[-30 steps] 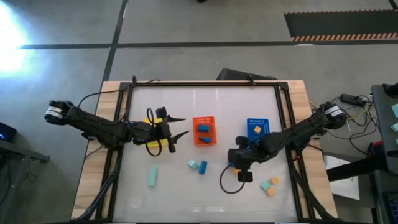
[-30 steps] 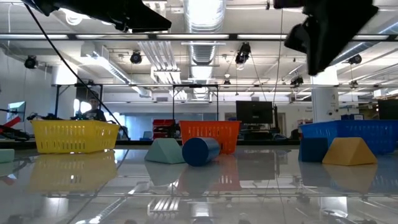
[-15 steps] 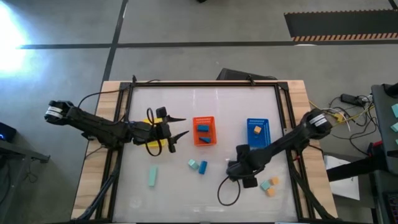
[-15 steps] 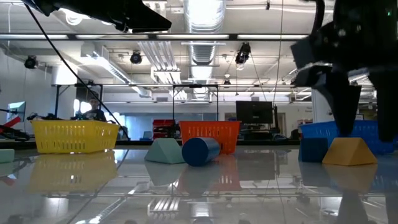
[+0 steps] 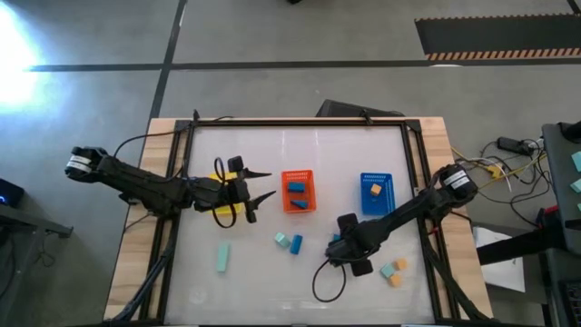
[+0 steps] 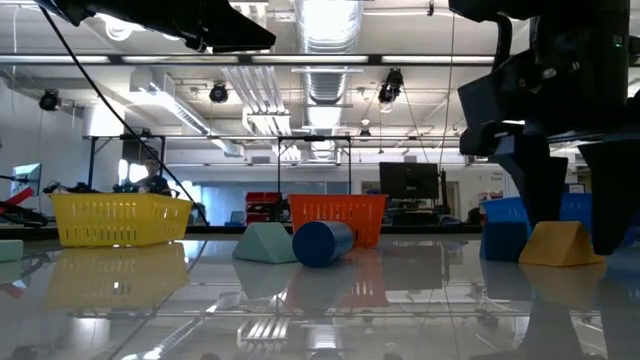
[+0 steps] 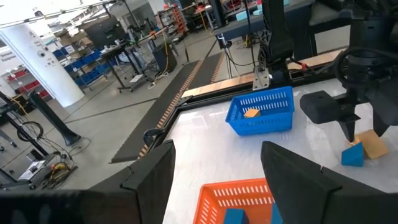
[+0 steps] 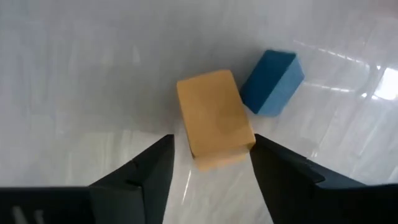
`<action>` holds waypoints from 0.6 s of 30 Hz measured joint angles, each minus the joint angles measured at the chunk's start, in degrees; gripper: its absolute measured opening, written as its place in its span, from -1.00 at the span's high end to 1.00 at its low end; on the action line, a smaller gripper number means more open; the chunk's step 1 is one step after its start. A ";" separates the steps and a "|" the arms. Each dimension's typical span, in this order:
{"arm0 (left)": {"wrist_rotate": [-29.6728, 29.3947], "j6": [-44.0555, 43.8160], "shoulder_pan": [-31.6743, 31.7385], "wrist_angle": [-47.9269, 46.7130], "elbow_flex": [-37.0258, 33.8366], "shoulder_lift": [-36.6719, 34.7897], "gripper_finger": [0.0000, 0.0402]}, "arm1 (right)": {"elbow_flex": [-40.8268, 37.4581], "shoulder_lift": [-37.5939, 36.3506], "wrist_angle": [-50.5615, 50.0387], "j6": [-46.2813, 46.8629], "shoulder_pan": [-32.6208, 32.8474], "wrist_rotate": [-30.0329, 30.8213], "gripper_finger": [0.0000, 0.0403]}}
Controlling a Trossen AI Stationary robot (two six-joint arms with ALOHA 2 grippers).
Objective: Sort & place blocks by color
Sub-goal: Put the yellow block into the blue bin
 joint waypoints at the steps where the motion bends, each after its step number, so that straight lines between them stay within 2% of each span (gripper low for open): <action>1: 0.00 0.02 0.00 0.00 0.00 0.00 -0.10 | 0.00 0.06 0.44 -0.06 -0.01 0.00 0.06; 10: 0.00 0.02 0.00 0.00 0.00 0.00 -0.10 | 0.00 0.28 1.82 -0.07 -0.25 -0.21 0.39; 18: 0.00 0.02 0.00 0.00 -0.01 0.00 -0.10 | 0.00 0.06 1.67 0.48 -0.30 -2.37 0.40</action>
